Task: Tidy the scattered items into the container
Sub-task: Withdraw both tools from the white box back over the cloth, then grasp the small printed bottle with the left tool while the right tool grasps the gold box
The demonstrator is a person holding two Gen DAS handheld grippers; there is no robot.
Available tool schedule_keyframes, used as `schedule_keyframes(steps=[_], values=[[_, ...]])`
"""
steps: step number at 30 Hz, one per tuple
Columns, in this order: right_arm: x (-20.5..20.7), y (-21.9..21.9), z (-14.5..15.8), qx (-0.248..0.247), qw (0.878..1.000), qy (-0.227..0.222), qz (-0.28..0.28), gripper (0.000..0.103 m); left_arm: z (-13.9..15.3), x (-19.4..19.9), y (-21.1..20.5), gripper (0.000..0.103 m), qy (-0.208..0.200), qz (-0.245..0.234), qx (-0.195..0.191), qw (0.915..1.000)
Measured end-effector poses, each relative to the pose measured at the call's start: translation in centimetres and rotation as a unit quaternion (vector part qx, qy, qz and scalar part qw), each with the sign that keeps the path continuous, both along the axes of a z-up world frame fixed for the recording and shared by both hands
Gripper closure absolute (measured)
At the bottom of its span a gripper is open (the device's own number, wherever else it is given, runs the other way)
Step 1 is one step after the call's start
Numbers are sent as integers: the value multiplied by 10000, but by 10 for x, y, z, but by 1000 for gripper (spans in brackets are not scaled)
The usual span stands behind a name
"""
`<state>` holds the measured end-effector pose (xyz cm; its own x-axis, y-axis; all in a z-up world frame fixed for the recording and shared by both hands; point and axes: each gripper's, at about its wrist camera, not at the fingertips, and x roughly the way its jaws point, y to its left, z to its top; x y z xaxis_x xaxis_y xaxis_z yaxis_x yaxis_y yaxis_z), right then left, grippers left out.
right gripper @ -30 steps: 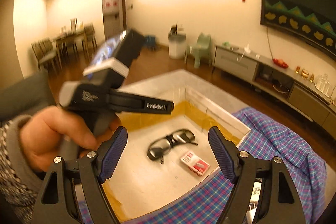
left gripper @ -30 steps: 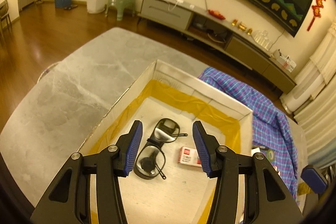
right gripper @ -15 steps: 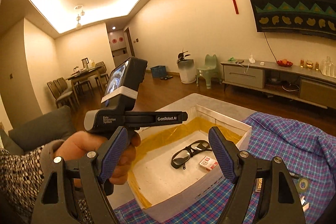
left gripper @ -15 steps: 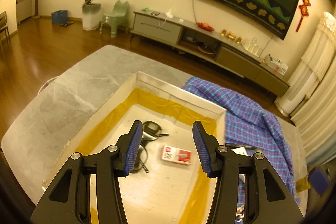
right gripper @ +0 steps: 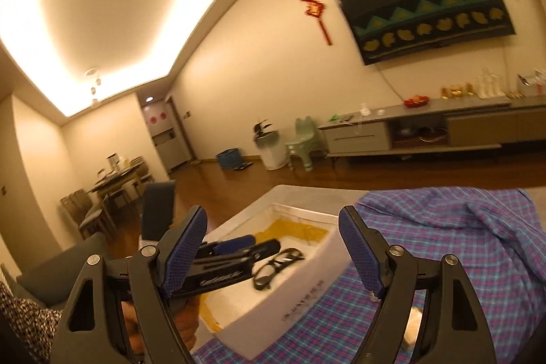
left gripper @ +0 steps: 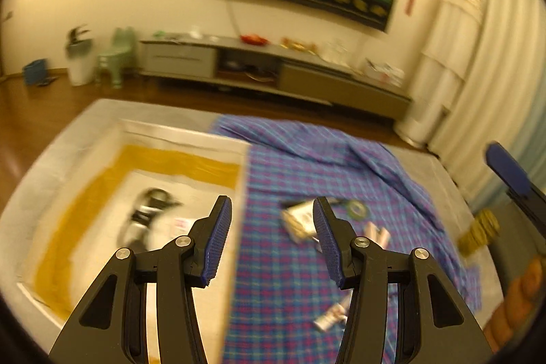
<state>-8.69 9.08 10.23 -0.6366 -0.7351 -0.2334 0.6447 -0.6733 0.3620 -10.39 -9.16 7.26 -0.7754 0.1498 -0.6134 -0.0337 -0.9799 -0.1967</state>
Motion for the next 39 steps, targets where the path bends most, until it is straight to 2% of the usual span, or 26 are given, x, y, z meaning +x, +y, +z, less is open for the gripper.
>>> schedule_keyframes(steps=[5,7,13,15,17,21,29,34,35,36,37,39], values=[[-22,38,-32,236,9949,-669,-711,24,-29,-6,47,50,-419,-700,-126,9966],[-32,46,-47,410,9911,-945,-838,26,-42,-5,65,50,-578,-964,-246,9934],[-51,48,-98,1184,9794,-1480,-691,25,-88,-3,102,50,-1001,-1655,-676,9788],[-55,43,-114,1497,9753,-1524,-569,25,-103,-2,109,50,-1136,-1814,-800,9735],[-62,35,-131,1977,9653,-1612,-552,25,-117,-3,113,51,-1226,-1908,-921,9696],[-76,25,-156,2489,9530,-1661,-478,25,-139,-10,113,51,-1400,-1933,-1003,9659],[-101,9,-190,2989,9393,-1660,-281,25,-156,-19,110,51,-1677,-2139,-829,9588],[-112,2,-204,3111,9360,-1636,-188,25,-159,-19,114,51,-1552,-2236,-949,9575],[-112,1,-203,3151,9348,-1628,-165,29,-160,-19,114,51,-1549,-2234,-941,9577],[-112,1,-203,3157,9341,-1664,-113,48,-160,-20,113,51,-1545,-2222,-941,9581],[-112,1,-203,3170,9324,-1736,-88,52,-160,-20,112,52,-1535,-2195,-962,9586],[-109,3,-202,3225,9297,-1772,-129,52,-160,-21,111,57,-1501,-2153,-1056,9591]])
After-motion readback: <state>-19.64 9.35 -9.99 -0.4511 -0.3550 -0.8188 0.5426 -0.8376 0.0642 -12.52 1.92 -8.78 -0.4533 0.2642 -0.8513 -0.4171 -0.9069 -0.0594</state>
